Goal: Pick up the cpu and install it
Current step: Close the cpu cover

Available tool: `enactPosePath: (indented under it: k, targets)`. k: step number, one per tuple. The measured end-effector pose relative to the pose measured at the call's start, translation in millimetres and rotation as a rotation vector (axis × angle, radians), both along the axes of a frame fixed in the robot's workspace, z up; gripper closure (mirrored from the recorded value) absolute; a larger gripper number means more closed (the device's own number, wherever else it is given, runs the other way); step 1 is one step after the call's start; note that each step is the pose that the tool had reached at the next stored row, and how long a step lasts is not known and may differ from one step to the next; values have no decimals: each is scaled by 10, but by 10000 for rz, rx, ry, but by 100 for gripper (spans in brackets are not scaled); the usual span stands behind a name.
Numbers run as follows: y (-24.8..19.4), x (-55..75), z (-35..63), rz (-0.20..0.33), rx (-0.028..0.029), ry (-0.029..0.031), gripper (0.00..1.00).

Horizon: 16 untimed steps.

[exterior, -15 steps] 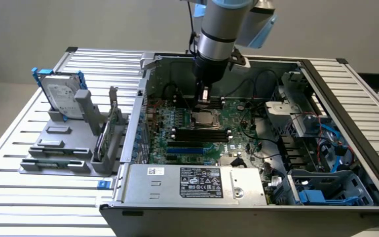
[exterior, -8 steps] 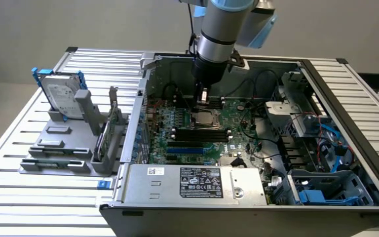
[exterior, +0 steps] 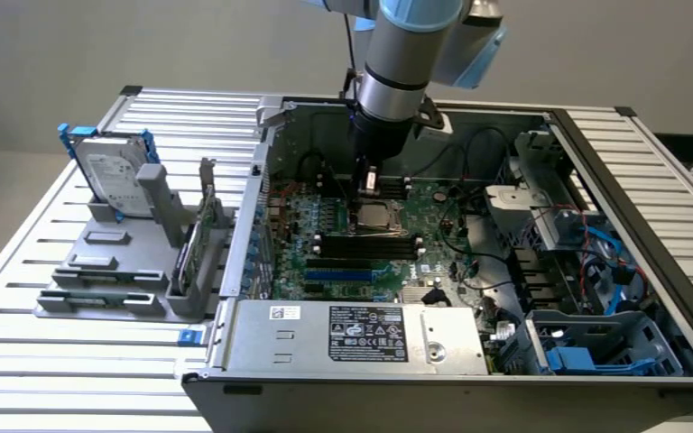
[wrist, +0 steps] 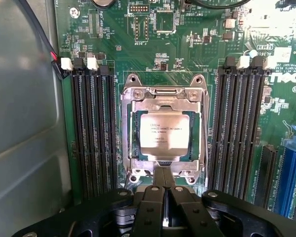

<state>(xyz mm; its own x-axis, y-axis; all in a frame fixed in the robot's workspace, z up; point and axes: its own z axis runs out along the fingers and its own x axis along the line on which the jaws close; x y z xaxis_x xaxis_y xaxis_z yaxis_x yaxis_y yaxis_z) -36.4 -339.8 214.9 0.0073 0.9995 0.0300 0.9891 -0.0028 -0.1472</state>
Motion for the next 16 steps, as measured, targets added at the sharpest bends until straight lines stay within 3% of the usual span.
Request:
enactPosePath:
  k: [9, 16]
  targets:
    - [0, -2, -62, 0, 72, 98, 89]
    - [0, -2, -122, 0, 130, 130, 89]
